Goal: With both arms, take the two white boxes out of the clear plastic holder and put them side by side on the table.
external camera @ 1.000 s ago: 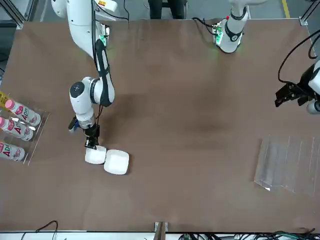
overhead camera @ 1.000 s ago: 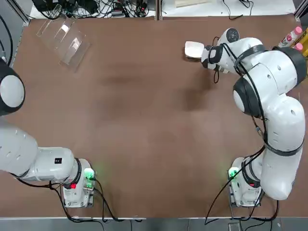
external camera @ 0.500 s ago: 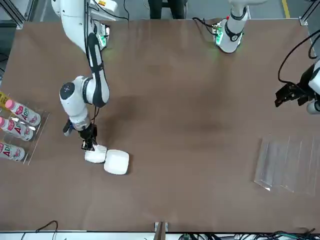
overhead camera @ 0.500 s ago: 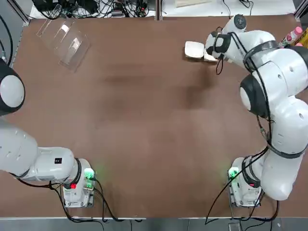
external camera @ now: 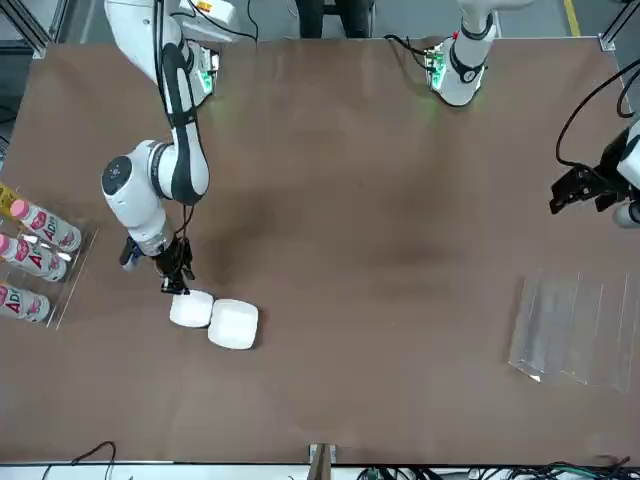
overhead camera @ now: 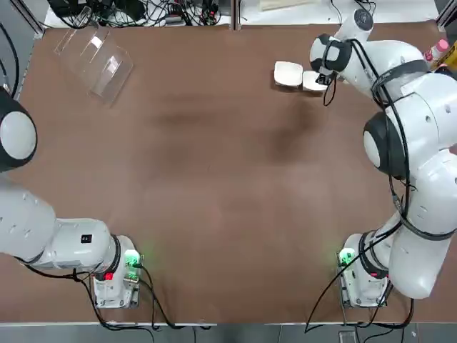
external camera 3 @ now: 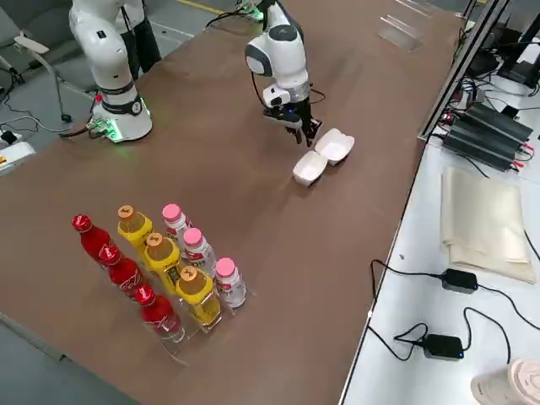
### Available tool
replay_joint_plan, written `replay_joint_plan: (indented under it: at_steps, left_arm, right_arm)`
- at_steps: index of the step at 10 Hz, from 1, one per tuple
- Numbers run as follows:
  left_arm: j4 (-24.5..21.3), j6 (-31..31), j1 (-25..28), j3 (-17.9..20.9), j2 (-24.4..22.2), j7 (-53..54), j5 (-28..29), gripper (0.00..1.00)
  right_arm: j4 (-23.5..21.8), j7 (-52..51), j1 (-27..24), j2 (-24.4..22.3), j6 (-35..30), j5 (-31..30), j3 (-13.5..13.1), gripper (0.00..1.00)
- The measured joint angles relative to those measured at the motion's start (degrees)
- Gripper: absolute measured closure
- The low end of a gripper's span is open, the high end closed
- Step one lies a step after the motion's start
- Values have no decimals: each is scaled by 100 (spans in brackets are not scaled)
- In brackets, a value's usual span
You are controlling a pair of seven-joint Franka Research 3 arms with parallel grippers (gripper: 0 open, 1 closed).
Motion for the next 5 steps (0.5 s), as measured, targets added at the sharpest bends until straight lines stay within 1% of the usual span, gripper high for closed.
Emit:
replay_joint_plan:
  at_steps: [1,2,3,4,5]
  left_arm:
    - [0,0,-4,-1,0,0,0,0]
    - [0,0,-7,-7,0,0,0,0]
    - [0,0,-5,-6,0,0,0,0]
    - [1,0,-2,-4,0,0,0,0]
    - [1,0,-1,-2,0,0,0,0]
  right_arm:
    - [275,-375,41,-41,-746,-188,-264,40]
    - [718,-744,39,-92,-1679,-381,-581,23]
    - [1118,-1230,16,-152,-2310,-528,-814,11]
    - [1333,-1878,-11,-220,-2543,-629,-922,0]
    - [1427,-2564,-26,-243,-2571,-670,-966,0]
